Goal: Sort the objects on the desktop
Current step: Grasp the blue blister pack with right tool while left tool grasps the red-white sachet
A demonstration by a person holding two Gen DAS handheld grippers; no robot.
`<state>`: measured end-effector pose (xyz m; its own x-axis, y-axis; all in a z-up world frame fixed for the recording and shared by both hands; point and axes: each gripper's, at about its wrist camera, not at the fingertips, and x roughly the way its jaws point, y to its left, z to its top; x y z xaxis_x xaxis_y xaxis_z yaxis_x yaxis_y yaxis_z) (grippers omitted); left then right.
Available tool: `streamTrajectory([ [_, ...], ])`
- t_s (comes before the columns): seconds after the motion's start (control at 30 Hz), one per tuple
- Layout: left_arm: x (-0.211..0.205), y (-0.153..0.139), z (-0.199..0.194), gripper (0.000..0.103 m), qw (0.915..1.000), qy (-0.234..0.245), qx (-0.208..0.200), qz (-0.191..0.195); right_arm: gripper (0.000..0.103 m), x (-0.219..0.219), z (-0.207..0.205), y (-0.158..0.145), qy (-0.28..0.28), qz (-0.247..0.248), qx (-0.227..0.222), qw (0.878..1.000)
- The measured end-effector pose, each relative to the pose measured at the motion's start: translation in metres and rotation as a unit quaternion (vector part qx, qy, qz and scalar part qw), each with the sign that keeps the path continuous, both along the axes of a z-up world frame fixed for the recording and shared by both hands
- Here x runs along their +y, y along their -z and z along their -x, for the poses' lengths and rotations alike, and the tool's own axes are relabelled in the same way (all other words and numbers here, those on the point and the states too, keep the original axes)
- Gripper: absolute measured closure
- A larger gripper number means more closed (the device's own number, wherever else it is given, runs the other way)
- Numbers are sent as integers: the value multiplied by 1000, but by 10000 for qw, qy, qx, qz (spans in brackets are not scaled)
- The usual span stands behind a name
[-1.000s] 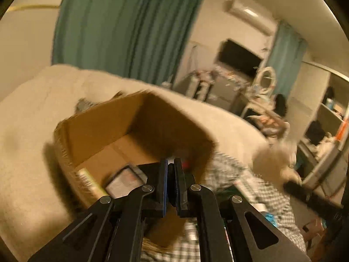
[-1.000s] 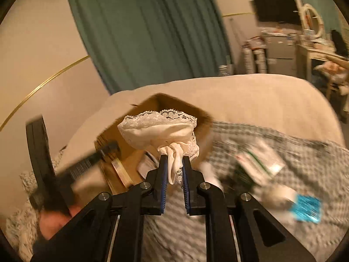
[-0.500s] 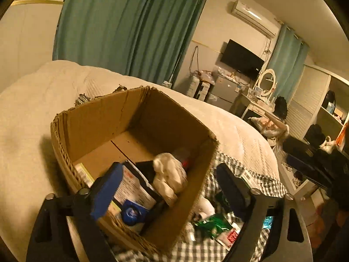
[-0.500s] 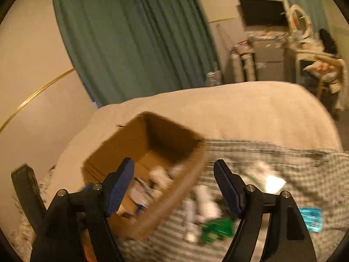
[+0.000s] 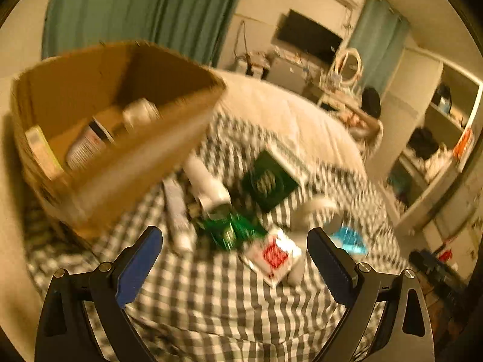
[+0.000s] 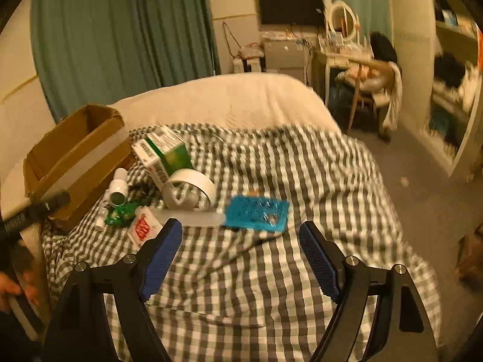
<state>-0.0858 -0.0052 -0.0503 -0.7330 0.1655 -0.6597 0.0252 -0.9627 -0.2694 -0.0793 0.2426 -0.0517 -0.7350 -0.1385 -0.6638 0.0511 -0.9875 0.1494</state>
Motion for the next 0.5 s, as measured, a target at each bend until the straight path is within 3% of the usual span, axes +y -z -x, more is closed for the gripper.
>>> streamTrajectory([
  [0.13,29,34,10,4,9982,428,-403,132,23,-4,23,9,-304,83,124,9994],
  [0.3,48,56,25,4,9942,853,-504,422,23,-17,47,41,-1149,-638,201,9911],
  [0.5,65,80,46,4,9863,1128,-586,1055,23,9,67,77,-963,-611,-241,9932],
])
